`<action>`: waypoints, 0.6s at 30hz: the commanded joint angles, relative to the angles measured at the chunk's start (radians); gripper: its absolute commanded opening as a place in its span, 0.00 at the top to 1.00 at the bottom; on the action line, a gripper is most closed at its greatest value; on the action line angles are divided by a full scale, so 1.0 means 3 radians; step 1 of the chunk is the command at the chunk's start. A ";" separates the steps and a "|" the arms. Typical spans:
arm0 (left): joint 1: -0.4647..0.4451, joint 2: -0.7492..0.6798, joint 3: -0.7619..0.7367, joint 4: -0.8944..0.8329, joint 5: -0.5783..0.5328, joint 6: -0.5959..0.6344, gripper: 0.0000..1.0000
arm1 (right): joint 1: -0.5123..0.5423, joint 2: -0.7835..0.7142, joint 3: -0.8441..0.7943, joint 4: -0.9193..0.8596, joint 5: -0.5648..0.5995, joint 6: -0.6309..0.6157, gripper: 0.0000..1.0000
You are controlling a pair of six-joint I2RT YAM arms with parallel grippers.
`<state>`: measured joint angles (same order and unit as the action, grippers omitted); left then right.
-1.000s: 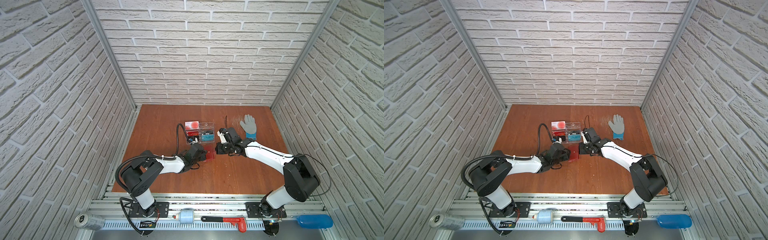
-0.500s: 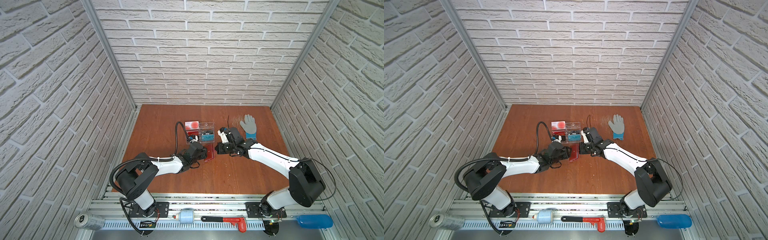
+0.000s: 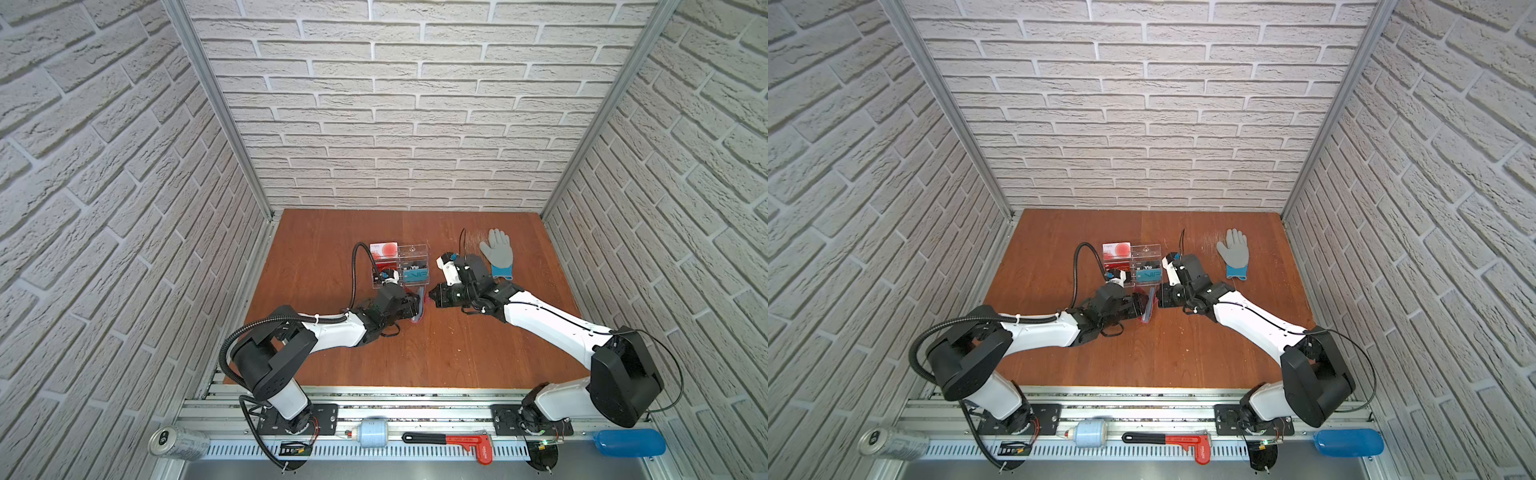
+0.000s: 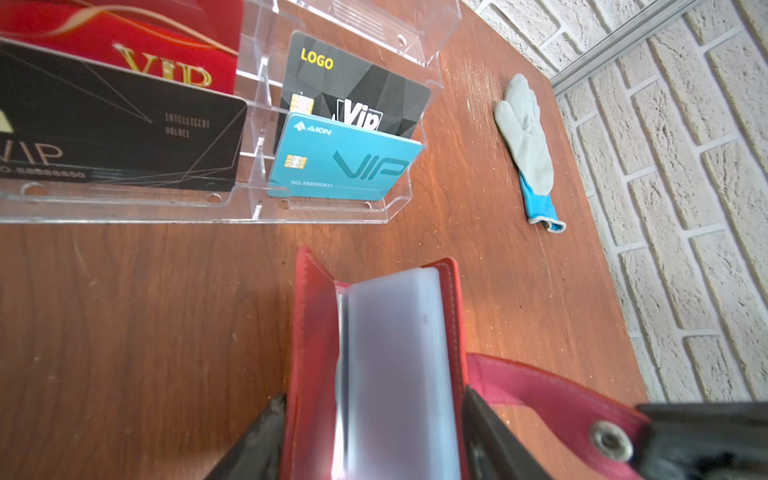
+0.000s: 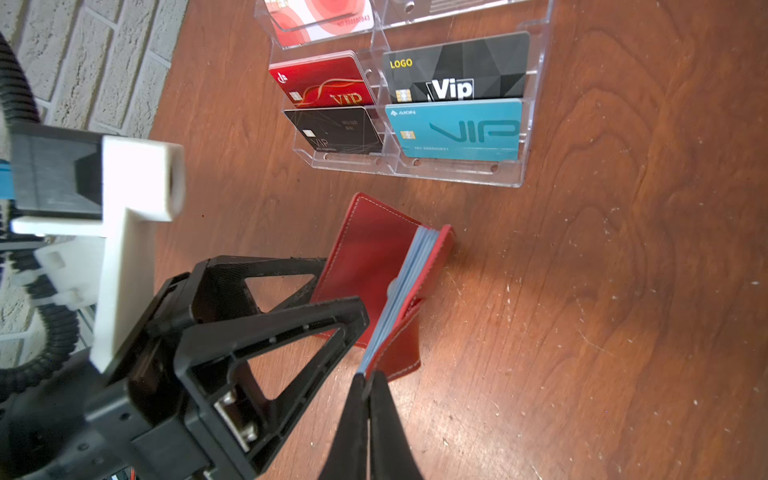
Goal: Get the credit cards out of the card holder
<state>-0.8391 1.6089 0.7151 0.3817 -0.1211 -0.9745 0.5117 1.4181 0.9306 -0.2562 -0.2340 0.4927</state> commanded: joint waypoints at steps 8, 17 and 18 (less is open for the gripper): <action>-0.0015 0.0211 0.0105 0.0165 0.0132 0.0037 0.37 | -0.0018 0.0017 -0.0011 0.0131 -0.0013 -0.0009 0.94; -0.0013 0.0278 0.0118 0.0180 0.0157 0.0027 0.52 | -0.0024 0.0130 0.0032 0.0061 0.0043 -0.0001 0.94; -0.0017 0.0286 0.0120 0.0189 0.0156 0.0028 0.56 | -0.0021 0.0150 0.0039 0.0057 0.0042 -0.0001 0.94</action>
<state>-0.8391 1.6775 0.7319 0.3935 -0.0795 -0.9707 0.5106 1.4528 0.9306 -0.2539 -0.2291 0.4931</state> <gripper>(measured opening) 0.463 0.061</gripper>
